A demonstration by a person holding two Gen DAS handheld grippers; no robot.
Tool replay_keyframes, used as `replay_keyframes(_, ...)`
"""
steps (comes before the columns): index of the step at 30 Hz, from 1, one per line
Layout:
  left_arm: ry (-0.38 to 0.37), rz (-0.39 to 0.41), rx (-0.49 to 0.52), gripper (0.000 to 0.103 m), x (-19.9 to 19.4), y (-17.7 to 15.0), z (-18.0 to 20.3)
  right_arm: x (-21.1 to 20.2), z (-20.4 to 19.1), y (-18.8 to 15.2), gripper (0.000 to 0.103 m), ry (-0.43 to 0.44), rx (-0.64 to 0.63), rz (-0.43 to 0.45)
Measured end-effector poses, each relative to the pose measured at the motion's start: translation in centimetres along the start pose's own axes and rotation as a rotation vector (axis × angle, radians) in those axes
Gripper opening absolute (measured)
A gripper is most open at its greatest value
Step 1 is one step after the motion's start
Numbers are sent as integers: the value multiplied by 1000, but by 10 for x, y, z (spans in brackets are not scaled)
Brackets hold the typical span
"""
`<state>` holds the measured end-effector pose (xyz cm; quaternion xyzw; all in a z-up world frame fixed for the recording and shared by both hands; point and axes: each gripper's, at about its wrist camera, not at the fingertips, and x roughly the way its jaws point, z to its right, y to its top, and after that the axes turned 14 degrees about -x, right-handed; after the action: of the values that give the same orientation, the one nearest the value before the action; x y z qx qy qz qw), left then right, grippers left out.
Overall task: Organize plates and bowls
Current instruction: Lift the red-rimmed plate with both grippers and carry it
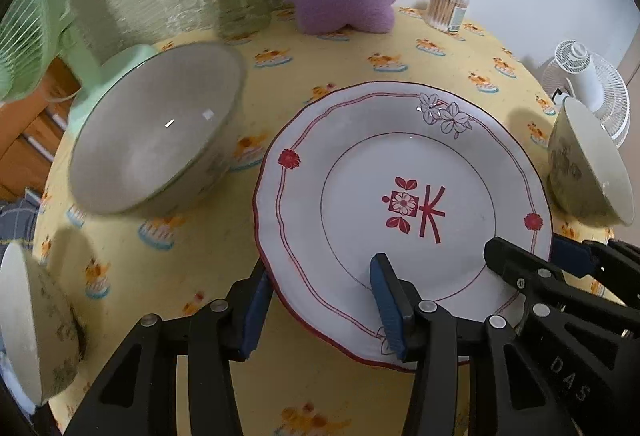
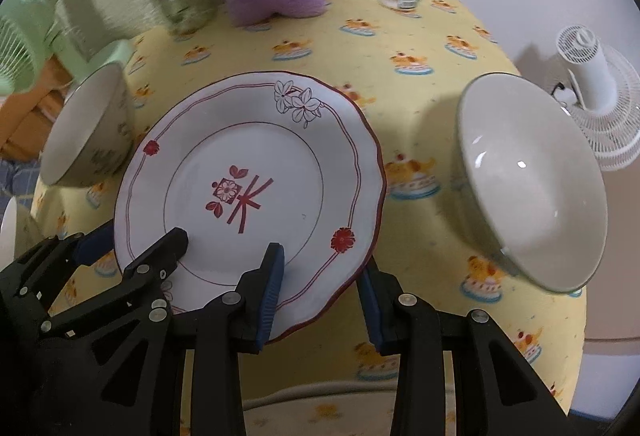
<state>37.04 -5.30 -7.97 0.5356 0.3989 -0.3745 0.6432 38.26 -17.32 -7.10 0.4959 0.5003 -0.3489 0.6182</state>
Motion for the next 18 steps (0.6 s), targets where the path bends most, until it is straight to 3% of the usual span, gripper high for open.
replay_keyframes(18, 53, -19, -113, 49, -32, -50, -67, -11, -74, -34, 40, 46, -58, -31)
